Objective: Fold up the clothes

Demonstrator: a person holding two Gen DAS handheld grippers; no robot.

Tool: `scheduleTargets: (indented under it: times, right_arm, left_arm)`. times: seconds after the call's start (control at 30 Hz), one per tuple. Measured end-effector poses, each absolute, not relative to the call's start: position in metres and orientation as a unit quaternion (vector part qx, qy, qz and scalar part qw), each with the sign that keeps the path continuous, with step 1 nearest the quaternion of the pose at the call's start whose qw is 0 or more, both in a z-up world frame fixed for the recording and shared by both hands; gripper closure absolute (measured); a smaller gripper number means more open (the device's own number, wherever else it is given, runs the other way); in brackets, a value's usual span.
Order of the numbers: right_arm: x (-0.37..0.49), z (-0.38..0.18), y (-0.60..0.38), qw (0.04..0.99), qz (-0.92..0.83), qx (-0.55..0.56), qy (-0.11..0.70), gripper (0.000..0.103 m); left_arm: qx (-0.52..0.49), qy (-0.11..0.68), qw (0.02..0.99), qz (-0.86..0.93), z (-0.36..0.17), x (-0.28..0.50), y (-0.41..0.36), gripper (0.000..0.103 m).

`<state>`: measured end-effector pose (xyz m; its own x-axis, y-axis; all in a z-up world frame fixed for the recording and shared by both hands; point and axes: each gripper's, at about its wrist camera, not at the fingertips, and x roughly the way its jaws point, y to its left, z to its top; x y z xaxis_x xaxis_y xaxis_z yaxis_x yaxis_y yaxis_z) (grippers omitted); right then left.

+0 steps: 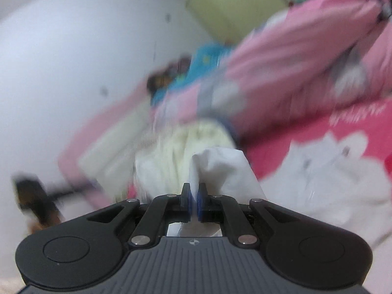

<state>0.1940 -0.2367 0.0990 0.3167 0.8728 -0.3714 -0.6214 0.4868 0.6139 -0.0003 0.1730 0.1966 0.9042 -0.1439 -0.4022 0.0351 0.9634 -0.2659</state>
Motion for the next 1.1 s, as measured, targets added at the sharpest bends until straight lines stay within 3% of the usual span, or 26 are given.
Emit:
scheduleTargets:
  times: [0.03, 0.1, 0.23, 0.47, 0.6, 0.9, 1.07, 1.1]
  right_arm:
    - [0.189, 0.086, -0.225, 0.783, 0.475, 0.169, 0.363, 0.092]
    - [0.18, 0.063, -0.212, 0.769, 0.469, 0.159, 0.405, 0.076]
    - [0.149, 0.06, -0.244, 0.76, 0.467, 0.206, 0.403, 0.072]
    - [0.058, 0.117, -0.344, 0.774, 0.465, 0.273, 0.331, 0.055]
    - [0.031, 0.09, -0.348, 0.769, 0.439, 0.287, 0.366, 0.047]
    - [0.071, -0.087, -0.269, 0.68, 0.36, 0.438, 0.464, 0.05]
    - [0.084, -0.121, -0.25, 0.652, 0.34, 0.492, 0.466, 0.051]
    - [0.086, -0.125, -0.247, 0.648, 0.337, 0.499, 0.466, 0.051]
  left_arm:
    - [-0.121, 0.223, 0.966, -0.045, 0.193, -0.005, 0.171, 0.037]
    - [-0.105, 0.244, 0.963, -0.046, 0.181, -0.013, 0.166, 0.037]
    - [-0.073, 0.277, 0.956, -0.064, 0.136, -0.033, 0.151, 0.037]
    - [-0.087, 0.325, 0.935, -0.113, 0.036, -0.034, 0.131, 0.037]
    - [-0.062, 0.332, 0.932, -0.134, -0.001, -0.02, 0.104, 0.037]
    - [0.068, 0.292, 0.943, -0.141, -0.04, 0.01, 0.055, 0.037]
    - [0.119, 0.315, 0.926, -0.172, -0.058, 0.036, 0.038, 0.037]
    - [0.13, 0.325, 0.92, -0.178, -0.063, 0.041, 0.035, 0.042]
